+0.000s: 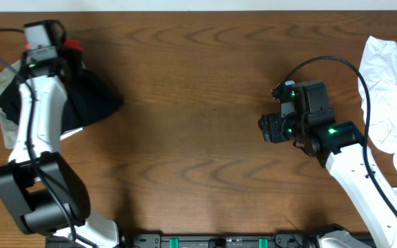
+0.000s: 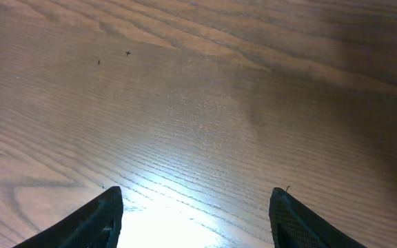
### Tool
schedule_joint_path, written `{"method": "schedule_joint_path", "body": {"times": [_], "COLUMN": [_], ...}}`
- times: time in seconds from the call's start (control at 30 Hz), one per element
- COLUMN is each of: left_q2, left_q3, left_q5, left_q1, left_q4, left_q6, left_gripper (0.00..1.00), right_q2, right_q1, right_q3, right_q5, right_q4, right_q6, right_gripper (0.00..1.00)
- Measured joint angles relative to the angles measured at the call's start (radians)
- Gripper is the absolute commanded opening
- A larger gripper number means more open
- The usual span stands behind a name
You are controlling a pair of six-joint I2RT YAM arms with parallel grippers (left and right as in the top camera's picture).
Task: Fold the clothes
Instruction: 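Carry the bundle left with the left gripper onto the clothes stack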
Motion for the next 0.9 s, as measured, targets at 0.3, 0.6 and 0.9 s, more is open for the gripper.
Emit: {"method": "schedule_joint_path", "body": {"times": [0.3,0.6,0.9], "left_q2": [0.0,0.0,0.019], "left_q3": [0.039,0.039,0.039], "left_q5": [0.176,0.205,0.212], "left_q1": [0.142,0.215,0.249], "left_q4": [0.037,0.067,0.068], "left_q6": [-0.108,-0.156,-0.156], "left_gripper": [0.06,0.06,0.06], "right_q2": [0.0,0.0,0.0], "right_q1": [0.0,0.0,0.0], "right_q3": [0.0,0.0,0.0], "right_q5": [0.006,0.01,0.01], "right_q4": [-0.002,-0.013,-0.017], "right_q6": [0.0,0.0,0.0], "right_gripper": [0.67,0.66,0.67]}}
